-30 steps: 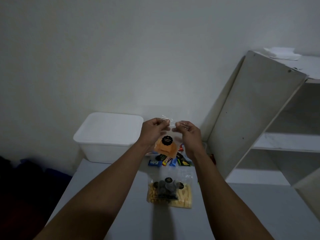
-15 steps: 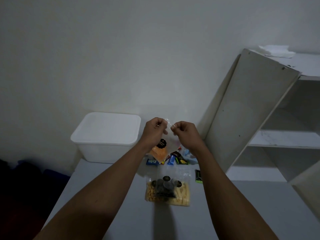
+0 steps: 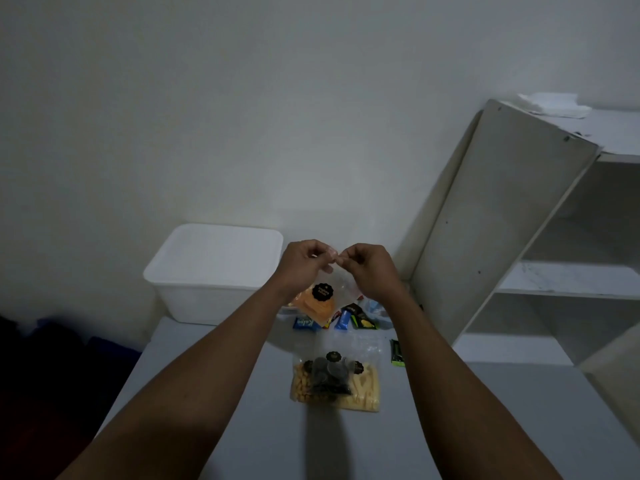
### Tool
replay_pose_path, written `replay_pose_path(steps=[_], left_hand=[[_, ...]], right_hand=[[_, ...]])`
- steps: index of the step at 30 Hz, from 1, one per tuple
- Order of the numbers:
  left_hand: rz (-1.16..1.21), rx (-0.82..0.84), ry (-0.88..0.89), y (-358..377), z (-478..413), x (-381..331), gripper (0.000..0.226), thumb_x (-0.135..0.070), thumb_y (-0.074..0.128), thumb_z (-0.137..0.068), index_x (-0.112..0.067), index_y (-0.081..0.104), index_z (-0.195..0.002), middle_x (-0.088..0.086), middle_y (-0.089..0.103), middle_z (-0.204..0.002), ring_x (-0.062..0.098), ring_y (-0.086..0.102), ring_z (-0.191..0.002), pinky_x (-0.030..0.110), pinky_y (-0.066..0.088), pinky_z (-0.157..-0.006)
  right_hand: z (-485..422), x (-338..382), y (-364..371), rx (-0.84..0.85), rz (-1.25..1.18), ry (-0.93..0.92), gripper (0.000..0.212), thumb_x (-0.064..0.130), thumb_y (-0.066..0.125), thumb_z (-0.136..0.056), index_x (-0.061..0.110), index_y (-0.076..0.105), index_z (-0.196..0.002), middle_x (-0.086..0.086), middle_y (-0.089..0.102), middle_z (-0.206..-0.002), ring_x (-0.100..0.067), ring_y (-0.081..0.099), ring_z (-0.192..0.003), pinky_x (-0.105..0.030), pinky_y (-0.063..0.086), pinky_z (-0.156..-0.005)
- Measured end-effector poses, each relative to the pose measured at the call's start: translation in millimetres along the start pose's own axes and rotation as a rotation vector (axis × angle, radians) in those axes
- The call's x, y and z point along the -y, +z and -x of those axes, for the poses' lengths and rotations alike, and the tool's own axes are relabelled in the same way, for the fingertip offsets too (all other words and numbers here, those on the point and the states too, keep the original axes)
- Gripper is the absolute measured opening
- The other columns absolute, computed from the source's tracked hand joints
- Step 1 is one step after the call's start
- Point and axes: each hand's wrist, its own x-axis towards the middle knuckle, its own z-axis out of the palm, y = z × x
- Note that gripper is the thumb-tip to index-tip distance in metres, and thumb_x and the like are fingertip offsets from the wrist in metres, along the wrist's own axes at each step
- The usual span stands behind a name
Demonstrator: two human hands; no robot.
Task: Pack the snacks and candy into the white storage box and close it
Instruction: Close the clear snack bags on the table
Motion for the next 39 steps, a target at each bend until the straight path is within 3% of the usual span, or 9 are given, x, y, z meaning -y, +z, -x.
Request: replay_pose_path(steps=[5,8,12,18,23,25,30,34,39], left_hand=[[0.022,-0.169,-0.012,-11,-2,6,0.008,-0.020,0.063,-0.093,-0.016,0.067,-0.087,-0.003,0.067,-0.087,0.010,0.067,-0.066,0.026,0.046,-0.065],[0.040,-0.199,-0.030,-11,1,9,0.009,-0.021,0.063,-0.093,-0.014,0.067,-0.089,-0.001,0.068,-0.087,0.010,0.066,-0.067,0.026,0.047,-0.065],[0.087,-0.244,-0.053,-1,3,15,0.011,-0.021,0.062,-0.094,-0.017,0.064,-0.084,0.000,0.067,-0.088,0.009,0.065,-0.065,0.027,0.046,-0.064],[0.231,-0.271,-0.180,2,-2,20,0.011,-0.024,0.061,-0.095,-0.014,0.065,-0.093,0.002,0.064,-0.088,0.012,0.061,-0.068,0.032,0.050,-0.071],[0.309,-0.238,-0.253,3,-4,23,0.017,-0.018,0.054,-0.099,-0.009,0.068,-0.102,0.002,0.067,-0.091,0.014,0.066,-0.074,0.019,0.045,-0.045],[0.282,-0.256,-0.274,8,-6,25,0.018,-0.020,0.052,-0.100,-0.009,0.066,-0.100,0.003,0.066,-0.090,0.015,0.065,-0.074,0.024,0.046,-0.052],[0.378,-0.273,-0.376,18,-9,27,0.017,-0.022,0.048,-0.101,-0.015,0.060,-0.091,-0.001,0.061,-0.081,0.012,0.058,-0.067,0.026,0.039,-0.051],[0.596,-0.274,-0.530,16,-3,49,0.015,-0.024,0.054,-0.099,-0.015,0.062,-0.090,0.001,0.066,-0.076,0.016,0.062,-0.070,0.029,0.048,-0.054],[0.377,-0.231,-0.600,40,33,109,0.029,-0.021,0.063,-0.090,-0.024,0.053,-0.117,0.008,0.065,-0.104,0.024,0.063,-0.088,0.041,0.054,-0.069]], right_hand=[[5,-1,4,0.008,-0.012,0.034,0.018,0.022,0.064,-0.094,0.008,0.069,-0.084,-0.001,0.064,-0.069,-0.010,0.054,-0.059,-0.033,0.049,-0.064],[6,-4,4,0.024,0.006,0.064,0.024,0.026,0.061,-0.095,0.006,0.066,-0.082,-0.003,0.061,-0.068,-0.014,0.054,-0.057,-0.040,0.053,-0.063],[9,-8,11,-0.102,0.066,0.136,0.039,0.035,0.064,-0.092,-0.001,0.062,-0.079,-0.012,0.061,-0.065,-0.022,0.057,-0.059,-0.030,0.045,-0.057],[17,-17,18,-0.142,-0.282,0.215,0.024,0.018,0.062,-0.095,0.002,0.069,-0.079,-0.013,0.066,-0.070,-0.013,0.055,-0.059,-0.033,0.049,-0.062],[19,-23,14,-0.322,-0.448,0.358,0.023,0.022,0.074,-0.086,-0.001,0.070,-0.082,-0.013,0.070,-0.076,-0.015,0.062,-0.067,-0.030,0.056,-0.063],[19,-25,19,-0.336,-0.522,0.390,0.023,0.022,0.072,-0.087,-0.001,0.070,-0.087,-0.008,0.069,-0.074,-0.012,0.062,-0.065,-0.023,0.053,-0.055],[27,-39,30,-0.209,-0.627,0.364,0.016,0.029,0.068,-0.091,0.014,0.071,-0.096,-0.005,0.073,-0.093,-0.023,0.069,-0.090,-0.045,0.056,-0.082],[61,-65,42,0.098,-0.427,0.477,0.015,0.029,0.066,-0.091,0.025,0.064,-0.105,-0.002,0.068,-0.110,-0.022,0.065,-0.100,-0.047,0.058,-0.082],[95,-106,61,-0.098,-0.631,0.742,0.029,0.022,0.073,-0.086,0.014,0.061,-0.111,-0.013,0.068,-0.107,-0.027,0.068,-0.092,-0.043,0.060,-0.071]])
